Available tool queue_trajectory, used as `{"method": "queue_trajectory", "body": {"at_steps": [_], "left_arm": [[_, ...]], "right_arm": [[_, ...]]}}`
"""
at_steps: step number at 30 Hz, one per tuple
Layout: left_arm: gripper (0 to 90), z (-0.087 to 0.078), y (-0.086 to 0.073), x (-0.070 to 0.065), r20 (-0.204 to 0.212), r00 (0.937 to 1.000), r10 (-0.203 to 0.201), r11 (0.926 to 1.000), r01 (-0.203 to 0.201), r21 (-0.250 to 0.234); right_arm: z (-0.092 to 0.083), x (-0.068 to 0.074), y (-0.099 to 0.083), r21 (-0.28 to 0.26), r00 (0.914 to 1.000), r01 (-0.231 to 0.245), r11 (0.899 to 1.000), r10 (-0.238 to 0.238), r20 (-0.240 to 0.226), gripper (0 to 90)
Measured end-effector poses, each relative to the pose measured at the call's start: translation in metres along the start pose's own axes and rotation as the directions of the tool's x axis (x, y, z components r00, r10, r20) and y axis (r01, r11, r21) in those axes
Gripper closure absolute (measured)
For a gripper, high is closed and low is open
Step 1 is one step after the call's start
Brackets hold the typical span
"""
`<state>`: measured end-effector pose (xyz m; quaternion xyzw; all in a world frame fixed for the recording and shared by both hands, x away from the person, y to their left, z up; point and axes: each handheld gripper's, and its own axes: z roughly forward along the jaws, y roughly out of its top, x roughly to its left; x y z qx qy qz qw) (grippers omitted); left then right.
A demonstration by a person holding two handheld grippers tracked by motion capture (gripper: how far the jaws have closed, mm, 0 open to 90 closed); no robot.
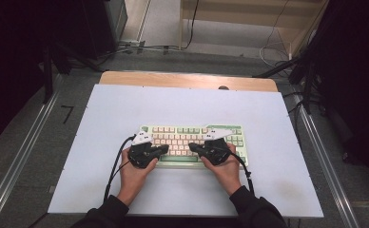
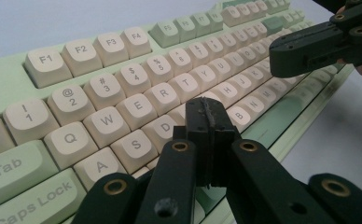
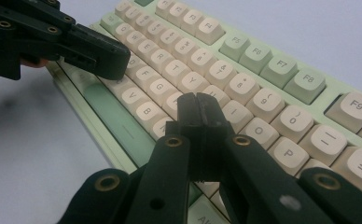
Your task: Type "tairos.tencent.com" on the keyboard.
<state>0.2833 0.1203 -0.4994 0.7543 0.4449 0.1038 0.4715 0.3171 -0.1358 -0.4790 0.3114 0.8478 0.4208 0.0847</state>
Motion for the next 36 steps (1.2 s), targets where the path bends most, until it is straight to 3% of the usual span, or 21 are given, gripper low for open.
{"method": "queue_trajectory", "body": {"at_steps": [11, 21, 36], "left_arm": [[90.0, 0.003, -0.001, -0.003, -0.008, 0.9998, 0.02, 0.9994, -0.02, 0.029], [90.0, -0.003, 0.002, 0.002, 0.0, 0.9999, -0.013, 0.9994, 0.013, -0.032], [90.0, -0.002, 0.006, 0.01, -0.025, 0.999, -0.037, 0.9983, 0.036, -0.045]], "right_arm": [[0.0, 0.0, 0.0, 0.001, 1.0, -0.001, 1.0, 0.001, 0.001, 88.2], [0.0, 0.0, 0.0, 0.0, 1.0, 0.0, 1.0, 0.0, 0.001, 88.2], [0.001, 0.001, 0.0, 0.001, 1.0, 0.0, 1.0, 0.0, -0.001, 88.2]]}}
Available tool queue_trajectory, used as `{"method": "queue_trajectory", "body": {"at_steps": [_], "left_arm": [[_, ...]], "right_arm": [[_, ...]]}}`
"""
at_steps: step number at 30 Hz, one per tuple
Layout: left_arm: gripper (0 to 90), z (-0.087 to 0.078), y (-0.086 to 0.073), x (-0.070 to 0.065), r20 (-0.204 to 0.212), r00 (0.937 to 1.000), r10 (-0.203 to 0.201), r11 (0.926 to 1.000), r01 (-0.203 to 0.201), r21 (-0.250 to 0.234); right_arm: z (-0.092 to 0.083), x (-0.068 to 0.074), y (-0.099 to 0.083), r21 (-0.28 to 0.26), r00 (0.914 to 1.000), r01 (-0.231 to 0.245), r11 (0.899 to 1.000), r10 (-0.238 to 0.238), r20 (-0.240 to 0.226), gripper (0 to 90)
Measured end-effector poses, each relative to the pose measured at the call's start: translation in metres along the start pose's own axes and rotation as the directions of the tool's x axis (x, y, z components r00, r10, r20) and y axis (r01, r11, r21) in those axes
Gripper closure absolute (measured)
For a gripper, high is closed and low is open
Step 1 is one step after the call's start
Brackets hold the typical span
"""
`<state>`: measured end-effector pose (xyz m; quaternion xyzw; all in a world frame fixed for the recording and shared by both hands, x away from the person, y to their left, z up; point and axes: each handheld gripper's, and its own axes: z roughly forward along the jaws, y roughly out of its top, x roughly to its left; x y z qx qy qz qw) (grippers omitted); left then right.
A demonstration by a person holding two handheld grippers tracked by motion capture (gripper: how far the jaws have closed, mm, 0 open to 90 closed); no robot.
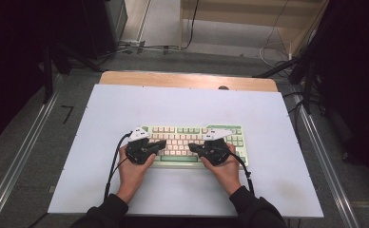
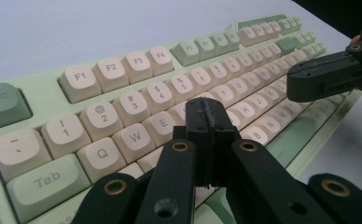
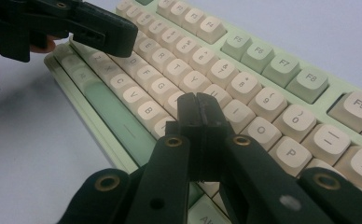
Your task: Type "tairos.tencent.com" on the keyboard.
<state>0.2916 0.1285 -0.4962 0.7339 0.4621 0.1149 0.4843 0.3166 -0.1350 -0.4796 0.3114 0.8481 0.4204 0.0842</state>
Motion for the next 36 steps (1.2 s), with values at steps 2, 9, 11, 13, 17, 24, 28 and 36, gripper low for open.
{"method": "queue_trajectory", "body": {"at_steps": [2, 9, 11, 13, 17, 24, 28, 36], "left_arm": [[90.0, 0.0, 0.0, 0.001, -0.004, 1.0, -0.001, 1.0, 0.001, 0.001], [90.0, 0.002, 0.002, 0.005, -0.017, 0.9998, -0.009, 0.9999, 0.009, -0.006], [90.0, 0.002, 0.003, 0.006, -0.02, 0.9997, -0.011, 0.9999, 0.011, -0.007], [90.0, 0.003, 0.004, 0.007, -0.025, 0.9996, -0.017, 0.9998, 0.016, -0.011], [90.0, 0.004, 0.004, 0.01, -0.037, 0.999, -0.027, 0.9996, 0.026, -0.013], [90.0, 0.008, 0.005, 0.013, -0.052, 0.9981, -0.035, 0.9993, 0.034, -0.013], [90.0, 0.011, 0.007, 0.011, -0.051, 0.9982, -0.029, 0.9995, 0.028, -0.015], [90.0, 0.014, 0.007, 0.01, -0.051, 0.9984, -0.023, 0.9997, 0.022, -0.006]], "right_arm": [[0.0, 0.0, 0.0, 0.001, 1.0, 0.0, 1.0, 0.0, 0.0, 88.2], [0.0, 0.001, 0.0, 0.001, 1.0, 0.003, 1.0, -0.003, -0.001, 88.2], [0.0, 0.001, 0.0, 0.001, 1.0, 0.002, 1.0, -0.002, -0.001, 88.2], [0.0, 0.001, 0.0, 0.0, 1.0, 0.002, 1.0, -0.002, -0.002, 88.2], [0.001, 0.0, 0.0, 0.002, 1.0, 0.003, 1.0, -0.003, -0.001, 88.2], [0.002, 0.001, 0.0, 0.006, 1.0, 0.003, 1.0, -0.003, -0.002, 88.2], [0.002, 0.001, 0.0, 0.006, 1.0, 0.003, 1.0, -0.003, -0.003, 88.2], [0.002, 0.001, 0.0, 0.006, 1.0, 0.004, 1.0, -0.003, -0.004, 88.2]]}}
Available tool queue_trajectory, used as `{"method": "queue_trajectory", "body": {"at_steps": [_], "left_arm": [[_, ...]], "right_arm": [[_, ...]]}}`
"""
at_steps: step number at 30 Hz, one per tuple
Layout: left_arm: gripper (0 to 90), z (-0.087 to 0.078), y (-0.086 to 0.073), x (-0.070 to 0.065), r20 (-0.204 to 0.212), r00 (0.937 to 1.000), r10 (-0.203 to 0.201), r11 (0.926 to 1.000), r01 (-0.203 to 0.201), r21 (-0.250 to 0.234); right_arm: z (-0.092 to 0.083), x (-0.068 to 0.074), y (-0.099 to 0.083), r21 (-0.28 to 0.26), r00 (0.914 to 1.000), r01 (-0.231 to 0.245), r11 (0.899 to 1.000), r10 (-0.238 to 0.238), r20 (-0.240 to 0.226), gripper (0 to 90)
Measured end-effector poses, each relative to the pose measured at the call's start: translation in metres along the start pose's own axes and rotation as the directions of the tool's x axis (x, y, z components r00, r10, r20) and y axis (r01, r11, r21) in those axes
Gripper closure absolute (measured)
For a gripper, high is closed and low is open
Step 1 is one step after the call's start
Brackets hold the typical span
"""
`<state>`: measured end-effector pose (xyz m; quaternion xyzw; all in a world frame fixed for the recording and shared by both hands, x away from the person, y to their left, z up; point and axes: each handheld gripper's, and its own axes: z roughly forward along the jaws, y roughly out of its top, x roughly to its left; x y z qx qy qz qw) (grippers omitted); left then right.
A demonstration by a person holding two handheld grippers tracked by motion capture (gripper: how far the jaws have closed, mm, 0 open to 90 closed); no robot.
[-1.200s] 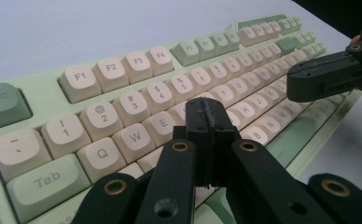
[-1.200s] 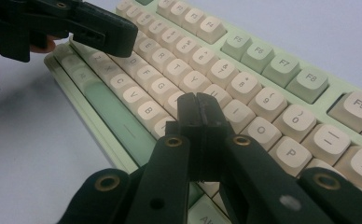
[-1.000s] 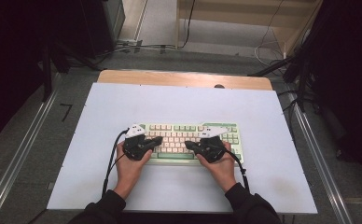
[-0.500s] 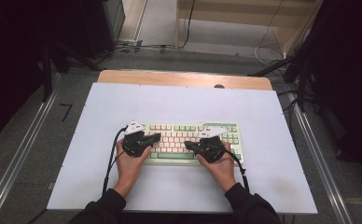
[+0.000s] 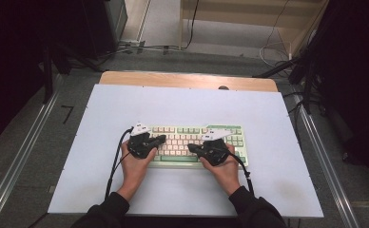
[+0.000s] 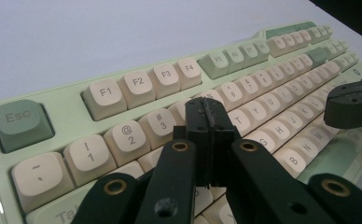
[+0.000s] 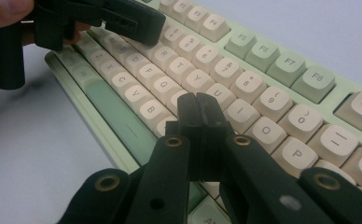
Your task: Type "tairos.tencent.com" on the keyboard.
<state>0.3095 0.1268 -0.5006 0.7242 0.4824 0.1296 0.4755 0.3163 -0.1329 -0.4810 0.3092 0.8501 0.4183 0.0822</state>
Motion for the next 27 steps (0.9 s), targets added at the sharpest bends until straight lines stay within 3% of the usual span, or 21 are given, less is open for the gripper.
{"method": "queue_trajectory", "body": {"at_steps": [27], "left_arm": [[90.0, 0.0, -0.0004, -0.0004, -0.007, 1.0, 0.005, 1.0, -0.005, 0.008]], "right_arm": [[0.0009, 0.0009, -0.0001, 0.002, 1.0, 0.0, 1.0, 0.0, -0.002, 88.2]]}}
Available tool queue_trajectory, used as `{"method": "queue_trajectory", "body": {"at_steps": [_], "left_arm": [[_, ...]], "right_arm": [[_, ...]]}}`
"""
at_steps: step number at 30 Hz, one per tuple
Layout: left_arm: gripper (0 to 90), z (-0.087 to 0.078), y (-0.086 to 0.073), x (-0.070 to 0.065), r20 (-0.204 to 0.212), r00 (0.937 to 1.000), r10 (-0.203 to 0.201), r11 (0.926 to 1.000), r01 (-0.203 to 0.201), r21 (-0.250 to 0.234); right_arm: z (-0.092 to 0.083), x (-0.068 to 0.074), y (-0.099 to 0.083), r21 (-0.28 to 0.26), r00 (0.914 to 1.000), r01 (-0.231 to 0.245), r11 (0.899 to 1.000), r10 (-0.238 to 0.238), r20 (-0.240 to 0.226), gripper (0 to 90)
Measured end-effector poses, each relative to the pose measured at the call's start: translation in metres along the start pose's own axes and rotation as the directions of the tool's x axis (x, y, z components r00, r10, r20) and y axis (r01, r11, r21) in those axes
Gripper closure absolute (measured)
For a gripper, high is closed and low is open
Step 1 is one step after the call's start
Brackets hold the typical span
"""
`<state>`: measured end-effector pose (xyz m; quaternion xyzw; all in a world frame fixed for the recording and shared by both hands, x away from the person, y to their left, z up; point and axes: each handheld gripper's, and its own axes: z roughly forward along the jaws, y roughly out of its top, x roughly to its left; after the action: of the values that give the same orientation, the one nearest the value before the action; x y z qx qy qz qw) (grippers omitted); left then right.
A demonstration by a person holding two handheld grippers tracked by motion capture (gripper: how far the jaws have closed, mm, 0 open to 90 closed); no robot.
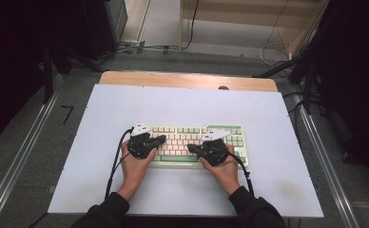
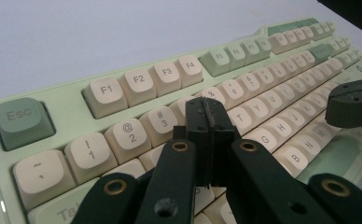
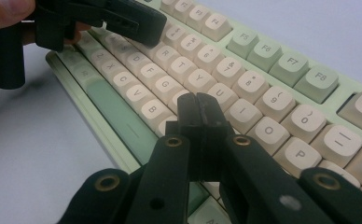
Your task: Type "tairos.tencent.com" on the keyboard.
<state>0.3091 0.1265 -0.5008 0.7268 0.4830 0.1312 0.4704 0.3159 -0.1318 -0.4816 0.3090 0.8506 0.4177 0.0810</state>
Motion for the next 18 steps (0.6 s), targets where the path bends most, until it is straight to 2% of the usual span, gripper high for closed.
{"method": "queue_trajectory", "body": {"at_steps": [7, 13, 18], "left_arm": [[90.0, 0.0015, -0.0004, 0.0001, -0.006, 1.0, 0.002, 0.9998, -0.002, 0.02], [90.0, -0.0019, 0.0011, -0.001, 0.005, 1.0, 0.003, 0.9999, -0.003, -0.013], [90.0, -0.0041, 0.0019, -0.0019, 0.01, 0.9999, 0.002, 0.9998, -0.001, -0.021]], "right_arm": [[0.0002, 0.0003, 0.0, 0.0, 1.0, 0.0, 1.0, 0.0, 0.0, 88.2], [-0.0004, 0.0002, 0.0001, -0.001, 1.0, 0.001, 1.0, -0.001, 0.001, 88.2], [-0.0002, 0.0004, 0.0001, -0.001, 1.0, 0.001, 1.0, -0.001, 0.0, 88.2]]}}
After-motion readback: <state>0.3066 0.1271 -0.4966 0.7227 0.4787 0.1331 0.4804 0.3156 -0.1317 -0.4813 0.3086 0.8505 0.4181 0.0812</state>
